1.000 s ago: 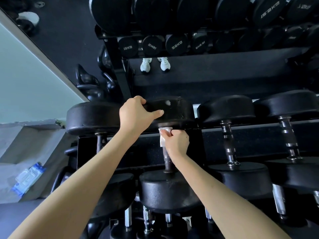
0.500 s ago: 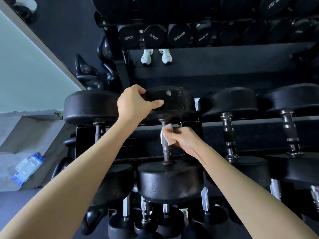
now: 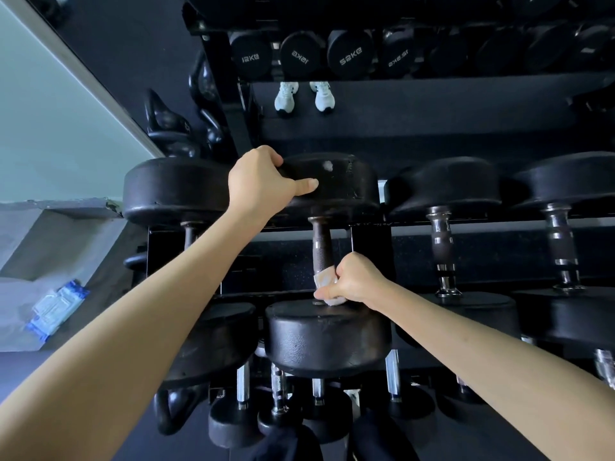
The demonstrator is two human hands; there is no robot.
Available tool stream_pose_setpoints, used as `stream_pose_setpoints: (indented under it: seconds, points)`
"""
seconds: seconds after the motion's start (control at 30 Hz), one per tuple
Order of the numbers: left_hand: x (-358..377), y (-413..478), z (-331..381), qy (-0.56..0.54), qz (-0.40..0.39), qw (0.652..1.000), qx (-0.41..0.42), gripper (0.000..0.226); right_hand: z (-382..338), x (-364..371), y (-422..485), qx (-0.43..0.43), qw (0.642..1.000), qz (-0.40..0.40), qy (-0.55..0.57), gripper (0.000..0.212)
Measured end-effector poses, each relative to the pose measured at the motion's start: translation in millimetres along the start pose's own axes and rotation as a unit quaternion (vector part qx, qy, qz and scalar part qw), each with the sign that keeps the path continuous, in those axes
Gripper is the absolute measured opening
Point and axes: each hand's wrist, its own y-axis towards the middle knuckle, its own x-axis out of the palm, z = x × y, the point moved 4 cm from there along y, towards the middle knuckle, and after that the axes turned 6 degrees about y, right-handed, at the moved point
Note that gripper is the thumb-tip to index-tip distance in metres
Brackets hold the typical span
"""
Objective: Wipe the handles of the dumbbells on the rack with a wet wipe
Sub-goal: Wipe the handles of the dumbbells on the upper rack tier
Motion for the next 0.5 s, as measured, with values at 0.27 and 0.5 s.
stream_pose_setpoints:
  seconds: [0.27, 0.5]
  points:
    - [0.7, 1.1, -2.5, -0.006, 0.001, 1.0, -0.007, 0.065, 11.2, 10.7, 13.1, 0.022, 0.929, -0.169, 0.33, 0.022]
    - [0.4, 0.5, -3.2, -0.019, 0.007, 1.0, -0.014, 0.066, 5.6, 9.1, 14.2, 0.073, 0.951, -0.069, 0.293, 0.018]
